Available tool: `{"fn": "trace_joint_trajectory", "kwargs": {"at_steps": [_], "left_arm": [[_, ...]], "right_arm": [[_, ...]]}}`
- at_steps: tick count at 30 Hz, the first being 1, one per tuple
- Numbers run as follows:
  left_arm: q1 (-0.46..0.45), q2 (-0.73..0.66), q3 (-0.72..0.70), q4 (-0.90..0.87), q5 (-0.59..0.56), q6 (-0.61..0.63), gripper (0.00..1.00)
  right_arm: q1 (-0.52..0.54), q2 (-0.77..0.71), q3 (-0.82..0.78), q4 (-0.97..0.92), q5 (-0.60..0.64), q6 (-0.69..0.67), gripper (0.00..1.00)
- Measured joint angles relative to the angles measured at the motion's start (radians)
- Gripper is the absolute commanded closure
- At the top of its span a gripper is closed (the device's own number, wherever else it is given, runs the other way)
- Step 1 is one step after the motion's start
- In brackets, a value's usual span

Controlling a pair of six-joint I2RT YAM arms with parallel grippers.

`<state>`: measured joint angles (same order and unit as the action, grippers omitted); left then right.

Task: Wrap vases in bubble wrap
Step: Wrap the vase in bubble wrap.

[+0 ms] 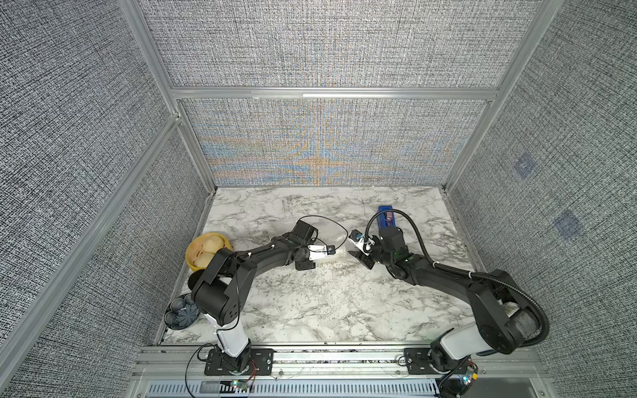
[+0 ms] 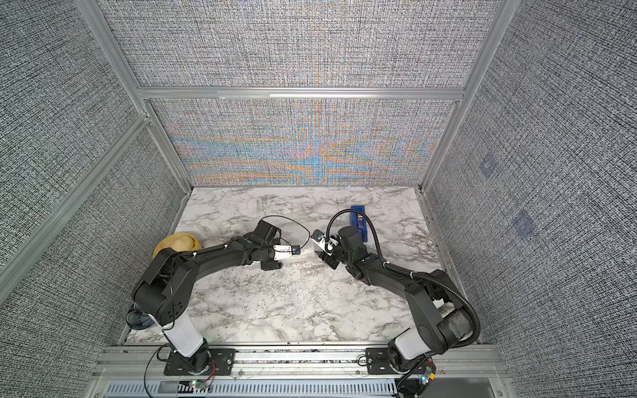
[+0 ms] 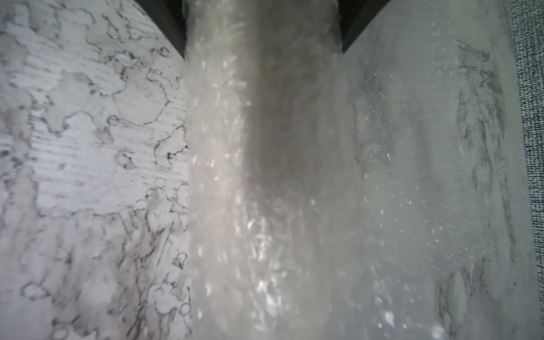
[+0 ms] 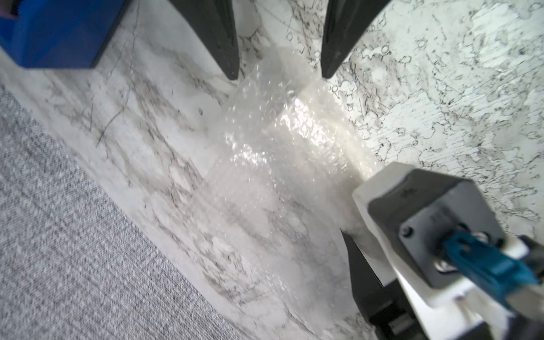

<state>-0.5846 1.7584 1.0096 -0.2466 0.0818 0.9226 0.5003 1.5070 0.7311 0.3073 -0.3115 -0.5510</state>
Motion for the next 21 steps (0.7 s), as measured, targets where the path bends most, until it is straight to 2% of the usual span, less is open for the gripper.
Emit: {"fn": "trace_joint_trajectory", "kwargs": {"at_steps": [1,4,5,6,16,21], "left_arm": [[0.003,-0.001,-0.002,0.003,0.005,-0.001,0.41],[0.006,-0.008,-0.013,0.012,0.018,-0.006,0.45],[0.006,-0.01,-0.015,0.013,0.023,-0.007,0.46],[0.007,-0.013,-0.019,0.014,0.027,-0.009,0.47],[0.009,-0.047,-0.015,-0.075,0.125,-0.04,0.48],[0.02,-0.03,0.059,-0.195,0.186,-0.039,0.51]], "right_arm": [[-0.006,0.0,-0.01,0.008,-0.031,-0.04,0.34],[-0.019,0.011,-0.019,-0.01,-0.095,-0.163,0.29],[-0.023,0.016,-0.002,-0.032,-0.106,-0.181,0.11],[-0.026,0.021,0.026,-0.063,-0.119,-0.213,0.03],[-0.027,0.048,0.006,-0.095,-0.232,-0.408,0.01],[0.012,0.084,0.027,-0.119,-0.258,-0.472,0.03]]}}
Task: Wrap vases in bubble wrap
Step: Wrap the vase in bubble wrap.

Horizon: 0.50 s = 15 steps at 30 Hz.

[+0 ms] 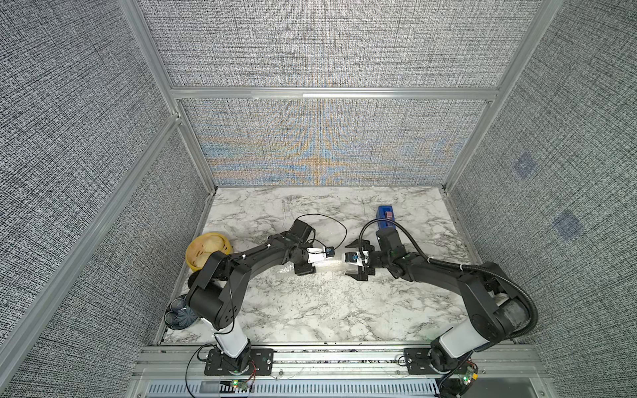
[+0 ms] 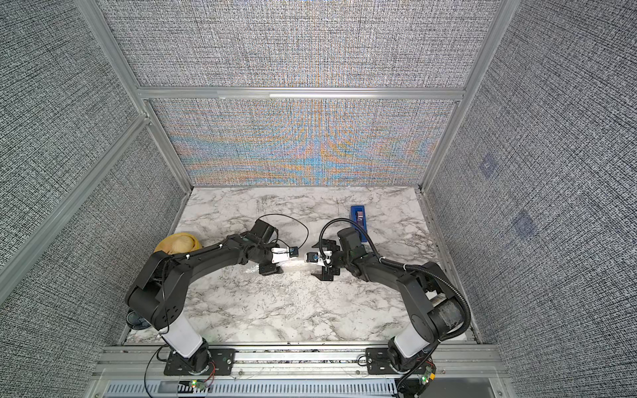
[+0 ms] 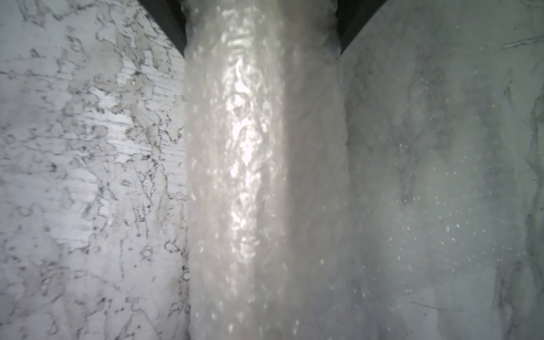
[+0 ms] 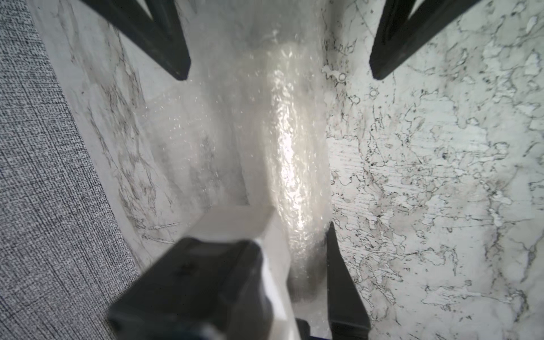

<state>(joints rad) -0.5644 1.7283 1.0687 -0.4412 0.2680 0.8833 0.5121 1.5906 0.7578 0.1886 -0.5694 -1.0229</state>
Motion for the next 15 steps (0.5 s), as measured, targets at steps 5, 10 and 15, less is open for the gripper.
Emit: {"fn": "trace_joint_trajectory", "kwargs": {"at_steps": [5,10,15], "left_arm": [[0.027,0.039,0.07,-0.1,0.05,0.008,0.52],[0.035,0.048,0.085,-0.149,0.057,0.009,0.52],[0.037,0.065,0.109,-0.191,0.077,0.021,0.52]], "right_arm": [[0.055,0.063,0.005,0.001,0.03,-0.039,0.05],[0.087,0.124,0.021,0.053,0.127,-0.066,0.05],[0.124,0.183,0.022,0.166,0.213,-0.092,0.08]]}}
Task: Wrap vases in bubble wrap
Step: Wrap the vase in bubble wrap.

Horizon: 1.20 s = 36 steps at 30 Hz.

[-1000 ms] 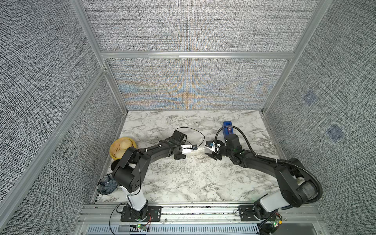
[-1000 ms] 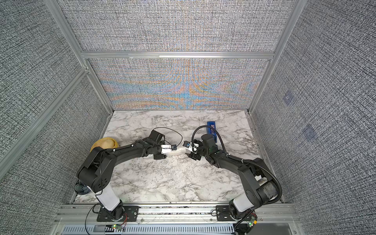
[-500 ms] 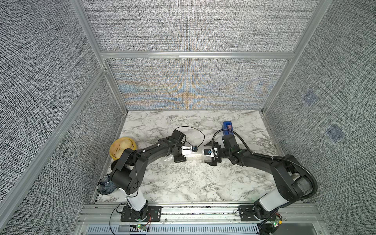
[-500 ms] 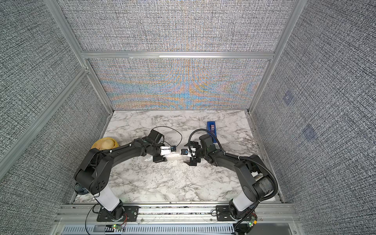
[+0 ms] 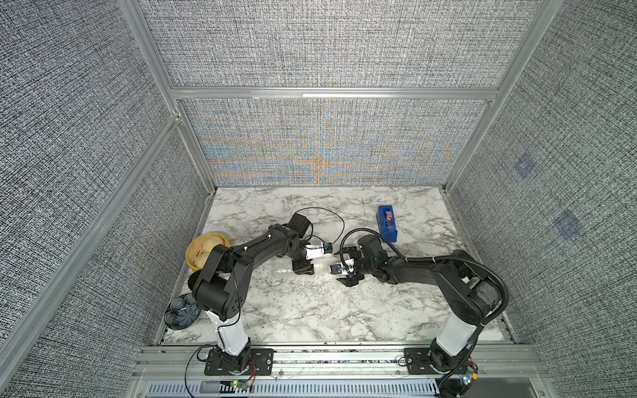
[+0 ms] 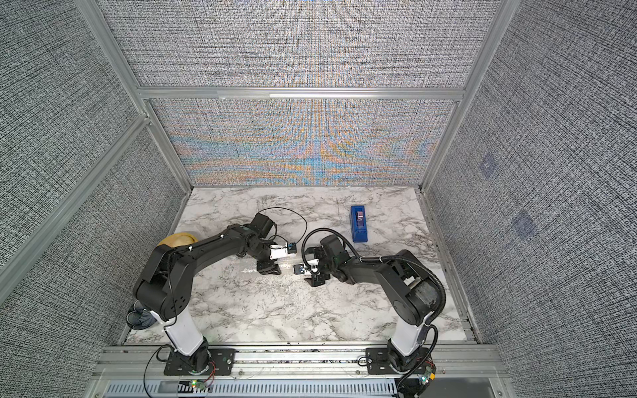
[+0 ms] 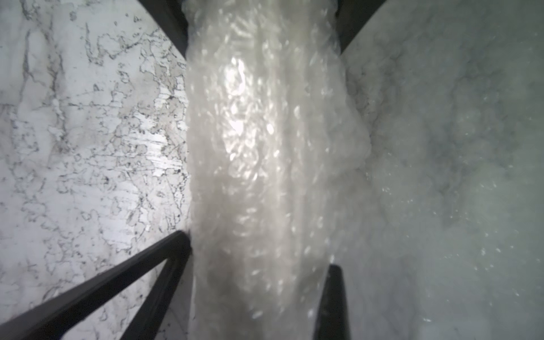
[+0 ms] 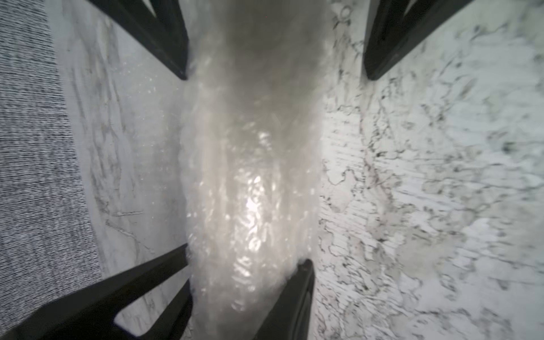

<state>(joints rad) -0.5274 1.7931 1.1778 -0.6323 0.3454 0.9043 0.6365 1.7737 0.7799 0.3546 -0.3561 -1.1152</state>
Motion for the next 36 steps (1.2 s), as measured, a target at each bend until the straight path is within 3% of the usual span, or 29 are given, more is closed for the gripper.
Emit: {"fn": "trace_joint_trajectory", "kwargs": {"at_steps": [2,6,10,14,15,25,31,36], "left_arm": [[0.0,0.008,0.012,-0.015,0.009,0.005,0.51],[0.001,0.013,0.019,-0.02,0.016,0.005,0.5],[0.006,0.01,0.005,0.003,0.021,0.002,0.39],[0.013,-0.033,-0.027,0.03,0.023,-0.008,0.21],[0.019,-0.057,-0.037,0.041,0.017,-0.016,0.01],[0.059,-0.348,-0.215,0.308,-0.013,-0.096,0.01],[0.052,-0.401,-0.27,0.354,0.034,-0.065,0.03],[0.01,-0.377,-0.252,0.312,0.086,-0.035,0.07]], "right_arm": [[0.015,0.019,0.0,0.056,0.031,-0.006,0.17],[0.027,0.034,0.026,0.028,0.07,-0.011,0.51],[0.025,0.017,0.039,-0.022,0.081,-0.012,0.61],[0.016,-0.011,0.087,-0.157,0.061,-0.006,0.65],[0.012,-0.014,0.105,-0.199,0.062,-0.003,0.65],[-0.023,0.032,0.4,-0.719,-0.034,0.048,0.64],[-0.042,0.113,0.537,-0.921,-0.098,0.092,0.64],[-0.054,0.135,0.564,-0.98,-0.113,0.132,0.63]]}}
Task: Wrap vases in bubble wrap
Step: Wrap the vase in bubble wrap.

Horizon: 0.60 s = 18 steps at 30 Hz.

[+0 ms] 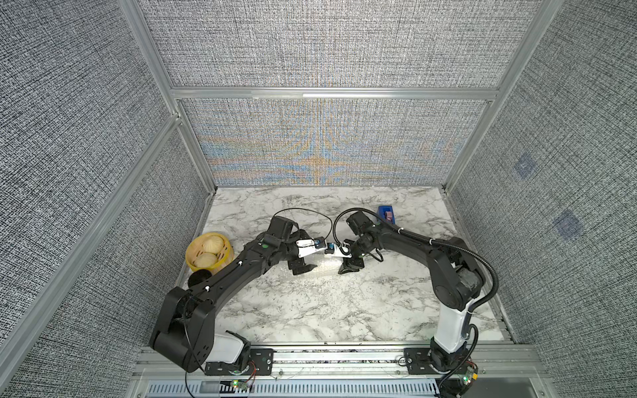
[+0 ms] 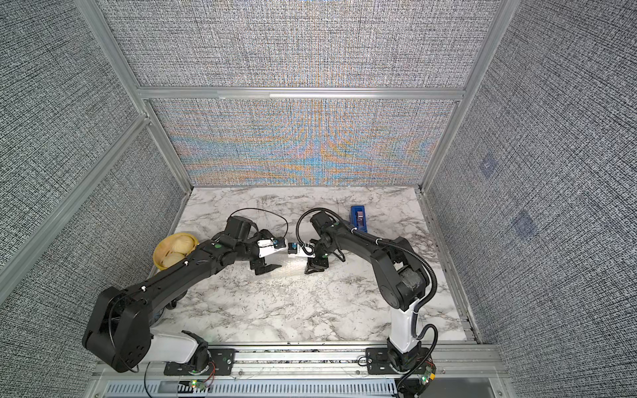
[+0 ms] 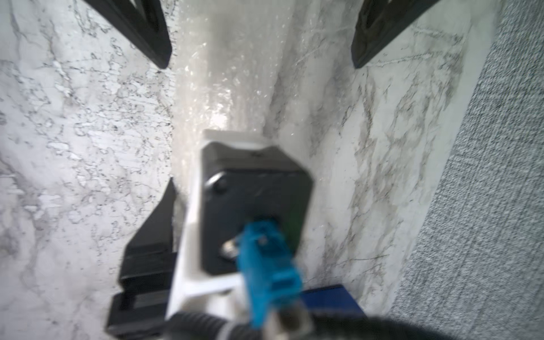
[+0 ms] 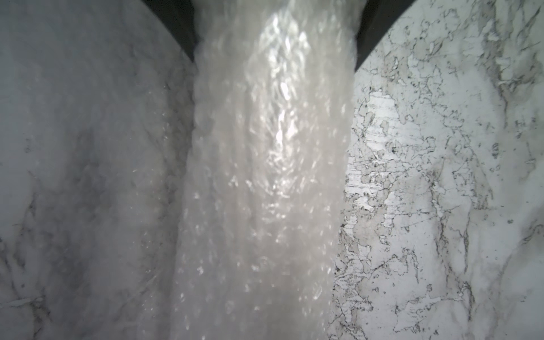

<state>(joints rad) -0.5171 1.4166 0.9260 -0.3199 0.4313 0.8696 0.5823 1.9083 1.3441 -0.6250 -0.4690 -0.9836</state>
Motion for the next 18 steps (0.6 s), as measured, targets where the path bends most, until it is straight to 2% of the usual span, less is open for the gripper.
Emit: {"fn": "trace_joint_trajectory", "kwargs": {"at_steps": [7,15,18], "left_arm": [[-0.044,0.135,0.103,-0.173,0.0,0.063,0.12],[-0.064,0.191,0.1,-0.2,-0.037,0.068,0.13],[-0.07,0.202,0.096,-0.195,-0.049,0.068,0.1]], "right_arm": [[-0.009,0.019,0.032,-0.048,-0.017,0.026,0.61],[-0.013,0.04,0.06,-0.079,-0.026,0.042,0.6],[-0.014,0.042,0.062,-0.083,-0.028,0.045,0.59]]}}
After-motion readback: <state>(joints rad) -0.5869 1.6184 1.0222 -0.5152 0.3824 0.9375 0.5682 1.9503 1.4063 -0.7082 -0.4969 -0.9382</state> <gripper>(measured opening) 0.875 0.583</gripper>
